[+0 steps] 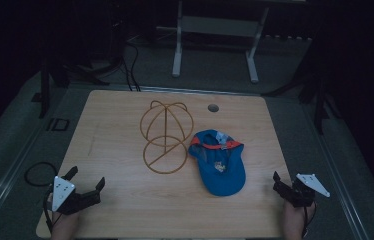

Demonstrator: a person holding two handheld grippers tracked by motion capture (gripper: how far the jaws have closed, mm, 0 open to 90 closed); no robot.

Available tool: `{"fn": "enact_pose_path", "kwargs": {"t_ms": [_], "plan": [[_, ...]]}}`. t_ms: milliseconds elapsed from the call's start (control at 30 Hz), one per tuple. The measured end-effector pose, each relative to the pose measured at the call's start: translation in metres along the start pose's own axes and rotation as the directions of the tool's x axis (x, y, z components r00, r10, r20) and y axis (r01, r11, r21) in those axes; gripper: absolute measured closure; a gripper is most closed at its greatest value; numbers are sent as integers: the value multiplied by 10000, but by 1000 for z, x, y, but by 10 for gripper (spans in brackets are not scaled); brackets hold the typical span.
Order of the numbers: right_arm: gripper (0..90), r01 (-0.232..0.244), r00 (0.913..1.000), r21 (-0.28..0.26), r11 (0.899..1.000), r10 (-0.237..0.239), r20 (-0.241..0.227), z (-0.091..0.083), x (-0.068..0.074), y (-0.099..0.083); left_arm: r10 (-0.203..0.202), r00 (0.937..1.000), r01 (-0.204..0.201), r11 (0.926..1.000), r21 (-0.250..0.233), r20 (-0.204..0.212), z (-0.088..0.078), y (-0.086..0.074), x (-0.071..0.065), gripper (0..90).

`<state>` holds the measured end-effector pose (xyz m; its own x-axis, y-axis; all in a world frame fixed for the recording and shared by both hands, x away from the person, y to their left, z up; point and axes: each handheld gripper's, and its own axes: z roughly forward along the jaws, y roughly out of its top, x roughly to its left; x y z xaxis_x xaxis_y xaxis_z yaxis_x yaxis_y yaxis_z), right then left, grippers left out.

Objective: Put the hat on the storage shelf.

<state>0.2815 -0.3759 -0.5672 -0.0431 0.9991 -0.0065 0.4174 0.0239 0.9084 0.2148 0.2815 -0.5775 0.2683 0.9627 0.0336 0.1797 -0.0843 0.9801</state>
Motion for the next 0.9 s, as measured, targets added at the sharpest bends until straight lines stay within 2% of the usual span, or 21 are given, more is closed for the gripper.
{"fn": "enact_pose_path", "kwargs": {"t_ms": [333, 433, 533, 600, 667, 900], "plan": [[155, 83, 10000, 428, 9990, -83, -15, 4, 0, 2, -100, 9999, 100, 9999, 14, -91, 0, 1, -1, 13], [155, 132, 9999, 341, 9993, -130, -49, 3, 1, 1, -98, 9999, 98, 9999, -50, -38, 2, 1, -2, 13], [154, 54, 9996, 268, 9996, -46, -292, 2, 0, 1, -34, 10000, 34, 10000, -21, 19, 2, 2, -3, 13], [151, -71, 9979, 549, 9985, 106, -634, 2, 0, 1, -141, 9998, 143, 9998, -100, 120, 1, 2, -3, 13], [151, 11, 9957, 687, 9976, 53, -921, 1, 1, 4, -290, 9995, 291, 9995, -95, 108, 1, 2, -3, 13], [151, 391, 9873, 911, 9951, -244, -1572, 0, 11, 22, -538, 9971, 546, 9984, -149, 531, 0, 2, -5, 13]]}}
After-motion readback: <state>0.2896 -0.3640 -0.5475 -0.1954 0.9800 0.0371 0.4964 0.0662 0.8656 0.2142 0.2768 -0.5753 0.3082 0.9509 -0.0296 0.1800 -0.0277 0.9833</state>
